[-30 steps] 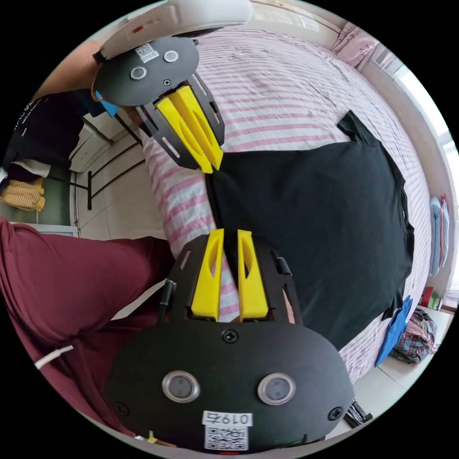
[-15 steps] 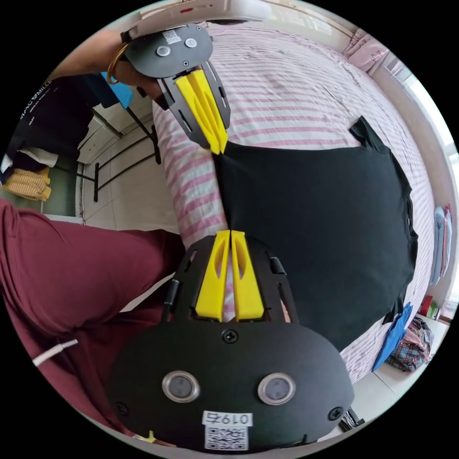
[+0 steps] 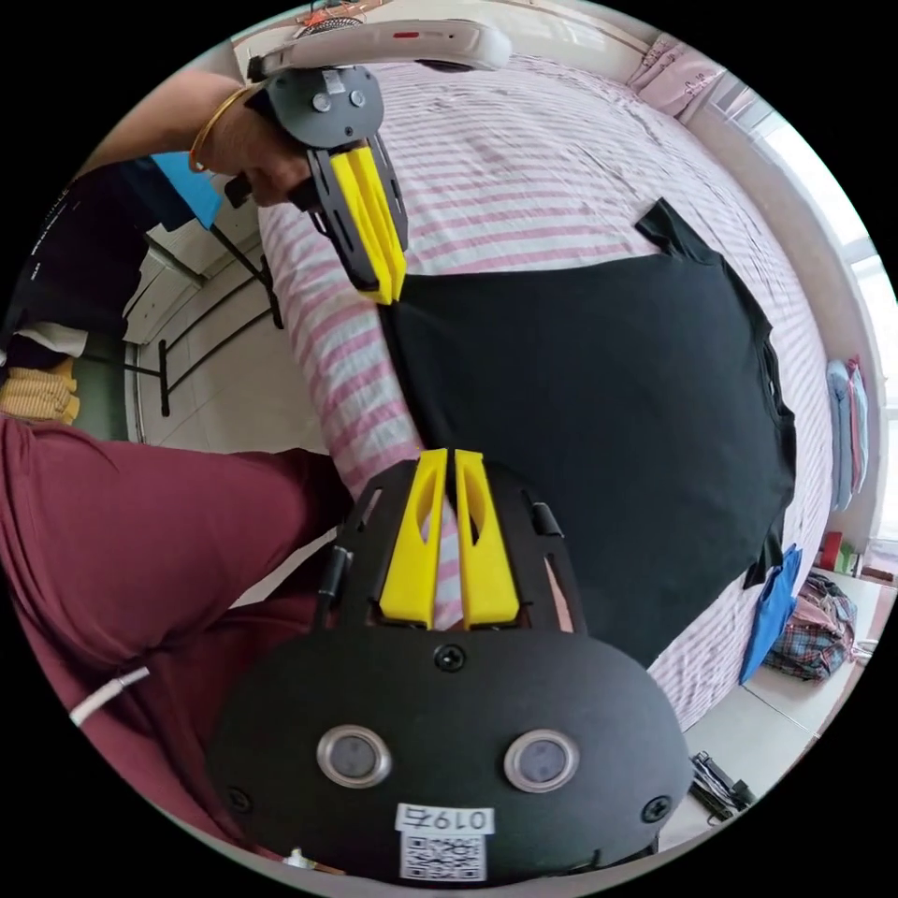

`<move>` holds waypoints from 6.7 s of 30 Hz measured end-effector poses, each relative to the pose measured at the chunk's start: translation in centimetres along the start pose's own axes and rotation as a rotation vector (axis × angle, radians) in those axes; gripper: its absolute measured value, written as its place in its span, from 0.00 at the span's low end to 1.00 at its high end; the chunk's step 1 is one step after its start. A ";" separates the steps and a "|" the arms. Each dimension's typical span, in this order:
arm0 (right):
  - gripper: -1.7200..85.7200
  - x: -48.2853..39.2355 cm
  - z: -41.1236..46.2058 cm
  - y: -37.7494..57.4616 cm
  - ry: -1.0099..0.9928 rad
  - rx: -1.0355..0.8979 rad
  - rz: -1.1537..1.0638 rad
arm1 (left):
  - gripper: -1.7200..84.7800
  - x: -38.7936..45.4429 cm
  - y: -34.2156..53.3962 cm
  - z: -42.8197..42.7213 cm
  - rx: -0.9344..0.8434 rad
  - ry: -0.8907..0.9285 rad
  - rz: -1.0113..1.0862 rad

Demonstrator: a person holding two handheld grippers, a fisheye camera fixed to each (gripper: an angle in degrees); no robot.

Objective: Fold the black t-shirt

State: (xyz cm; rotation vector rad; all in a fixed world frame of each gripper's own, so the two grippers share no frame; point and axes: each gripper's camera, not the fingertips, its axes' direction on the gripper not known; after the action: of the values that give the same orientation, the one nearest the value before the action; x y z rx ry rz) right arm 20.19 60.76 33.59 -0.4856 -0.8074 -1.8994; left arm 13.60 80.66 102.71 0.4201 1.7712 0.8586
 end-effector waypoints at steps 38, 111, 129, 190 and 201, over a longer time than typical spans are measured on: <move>0.08 23.2 22.1 29.4 -0.433 -0.009 0.808 | 0.03 17.7 -20.9 17.3 0.197 -0.025 0.249; 0.01 84.1 33.6 15.8 -0.487 0.203 0.598 | 0.03 -19.7 -37.1 33.4 0.564 0.679 -1.018; 0.01 89.9 33.3 15.6 -0.503 0.177 0.601 | 0.04 -24.4 -36.9 34.0 0.597 0.662 -1.083; 0.01 77.5 23.7 13.6 -0.079 0.130 0.436 | 0.04 -33.0 -46.5 32.7 0.200 0.712 -1.229; 0.01 73.7 26.4 16.7 -0.137 0.051 0.459 | 0.08 -31.7 -47.0 32.8 0.189 0.809 -1.219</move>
State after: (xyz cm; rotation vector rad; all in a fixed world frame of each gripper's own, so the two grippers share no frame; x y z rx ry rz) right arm 2.25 28.06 104.37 -0.7089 -0.7540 -1.4305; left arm 61.20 39.65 84.32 -0.9767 2.3193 -0.0783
